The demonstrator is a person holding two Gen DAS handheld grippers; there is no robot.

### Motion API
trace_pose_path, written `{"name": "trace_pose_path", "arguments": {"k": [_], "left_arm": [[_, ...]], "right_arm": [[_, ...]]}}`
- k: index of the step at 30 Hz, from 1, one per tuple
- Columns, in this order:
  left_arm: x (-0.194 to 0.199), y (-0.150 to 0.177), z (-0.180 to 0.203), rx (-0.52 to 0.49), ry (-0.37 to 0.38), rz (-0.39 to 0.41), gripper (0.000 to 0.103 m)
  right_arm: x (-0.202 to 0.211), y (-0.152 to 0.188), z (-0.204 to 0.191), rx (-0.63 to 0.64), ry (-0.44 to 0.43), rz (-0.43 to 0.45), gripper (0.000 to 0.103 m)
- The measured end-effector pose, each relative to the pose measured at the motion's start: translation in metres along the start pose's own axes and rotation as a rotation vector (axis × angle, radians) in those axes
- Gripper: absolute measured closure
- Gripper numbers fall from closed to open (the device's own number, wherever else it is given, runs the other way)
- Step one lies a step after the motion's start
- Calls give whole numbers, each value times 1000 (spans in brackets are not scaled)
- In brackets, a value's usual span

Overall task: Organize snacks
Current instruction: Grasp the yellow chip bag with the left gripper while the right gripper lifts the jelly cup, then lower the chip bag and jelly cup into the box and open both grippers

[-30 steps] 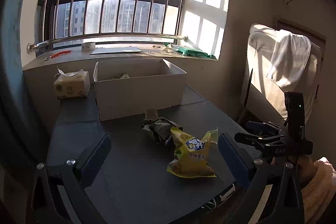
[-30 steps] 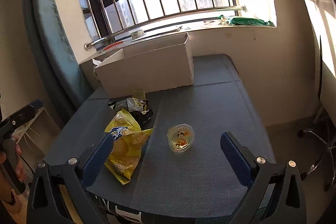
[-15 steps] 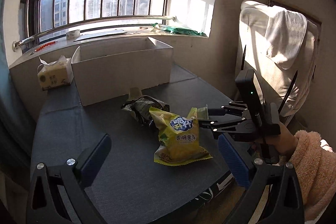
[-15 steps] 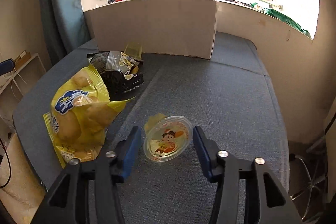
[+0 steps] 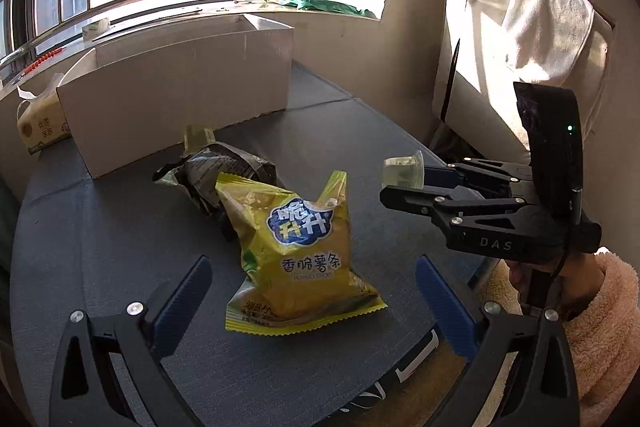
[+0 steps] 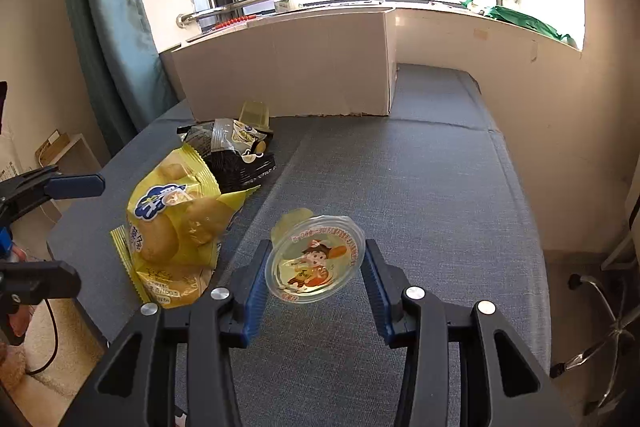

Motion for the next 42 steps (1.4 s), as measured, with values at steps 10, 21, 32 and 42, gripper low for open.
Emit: {"name": "trace_pose_path", "arguments": {"k": [10,21,32,42], "left_arm": [[-43,3,-4,18,18,-115,43],[39,2,-37,123,77,84,47],[109,-124,-129,270,45,368,47],[33,-214,-220,323,-51,259,47]], "right_arm": [[51,7,2,-146,-57,90,55],[60,1,-11,-222,-134,121,55],[42,-134,-43,-138,-169,226,55],[-78,-273,-18,-175,-76,85,55]]}}
Point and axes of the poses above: each gripper's, at about its wrist camera, not at the fingertips, and x roughly against the way its jaws point, z to its right, y to its underside, the point moved 10 cm from there along -x, roughly the way its jaws point, and after that the axes turned 2 degrees about -x, right-handed, at the moved point
